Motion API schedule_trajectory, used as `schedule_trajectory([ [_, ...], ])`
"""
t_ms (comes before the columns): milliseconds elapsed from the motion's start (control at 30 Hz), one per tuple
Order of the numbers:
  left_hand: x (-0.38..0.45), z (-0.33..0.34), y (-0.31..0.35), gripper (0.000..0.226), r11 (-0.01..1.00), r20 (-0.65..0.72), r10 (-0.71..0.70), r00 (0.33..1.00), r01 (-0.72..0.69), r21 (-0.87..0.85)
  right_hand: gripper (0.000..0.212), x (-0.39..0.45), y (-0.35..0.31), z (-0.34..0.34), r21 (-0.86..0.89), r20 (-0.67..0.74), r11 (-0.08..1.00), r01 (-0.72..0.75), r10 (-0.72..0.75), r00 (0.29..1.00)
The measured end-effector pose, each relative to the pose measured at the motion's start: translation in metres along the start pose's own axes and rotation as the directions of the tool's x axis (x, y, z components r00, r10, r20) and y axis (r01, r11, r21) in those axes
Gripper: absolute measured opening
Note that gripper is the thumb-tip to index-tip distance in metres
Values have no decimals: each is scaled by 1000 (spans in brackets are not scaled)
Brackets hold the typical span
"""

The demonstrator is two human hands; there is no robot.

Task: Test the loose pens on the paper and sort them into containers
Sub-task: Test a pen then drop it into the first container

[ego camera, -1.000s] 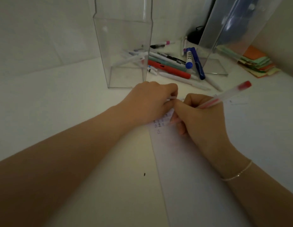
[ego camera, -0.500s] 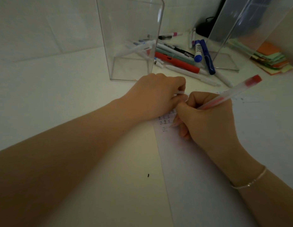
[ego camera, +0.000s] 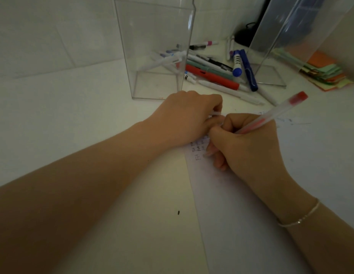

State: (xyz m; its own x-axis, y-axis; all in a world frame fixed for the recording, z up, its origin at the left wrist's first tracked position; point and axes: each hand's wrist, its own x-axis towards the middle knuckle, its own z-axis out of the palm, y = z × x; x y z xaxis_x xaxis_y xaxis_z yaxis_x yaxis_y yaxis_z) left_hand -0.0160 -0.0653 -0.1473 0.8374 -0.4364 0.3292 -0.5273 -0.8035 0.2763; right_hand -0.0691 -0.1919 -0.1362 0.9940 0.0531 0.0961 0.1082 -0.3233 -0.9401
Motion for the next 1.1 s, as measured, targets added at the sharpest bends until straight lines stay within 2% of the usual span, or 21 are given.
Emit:
schedule_trajectory([
  [133,0,0,-1,27,1000,4,3,1000,-3,-1,27,1,1,-1,24,16,1000,-8,8,1000],
  [300,0,0,-1,26,1000,-3,7,1000,-7,-1,26,-2,2,1,-11,-54,998,59,-59,997],
  [367,-1,0,1,29,1000,-4,9,1000,-9,12,27,-1,1,-3,35,-83,998,52,-49,995],
  [467,-4,-2,2,34,999,-74,21,997,-23,-33,34,3,0,-16,312,-340,942,124,-11,940],
  [533,-5,-6,4,36,994,-104,16,994,-28,-106,32,5,0,-22,410,-460,887,211,2,888],
  [667,-5,-7,7,40,963,-92,62,994,-83,-255,14,8,0,-20,530,-432,832,165,97,897],
  [767,-6,-7,8,23,937,-45,93,995,-103,-333,26,10,0,-22,678,-367,726,113,201,908],
  [900,-8,-10,11,6,915,25,90,996,-73,-397,29,11,1,-22,619,-345,781,84,175,922],
  [1100,-11,-11,14,4,907,30,120,992,-97,-411,26,12,2,-21,539,-331,840,61,145,932],
])
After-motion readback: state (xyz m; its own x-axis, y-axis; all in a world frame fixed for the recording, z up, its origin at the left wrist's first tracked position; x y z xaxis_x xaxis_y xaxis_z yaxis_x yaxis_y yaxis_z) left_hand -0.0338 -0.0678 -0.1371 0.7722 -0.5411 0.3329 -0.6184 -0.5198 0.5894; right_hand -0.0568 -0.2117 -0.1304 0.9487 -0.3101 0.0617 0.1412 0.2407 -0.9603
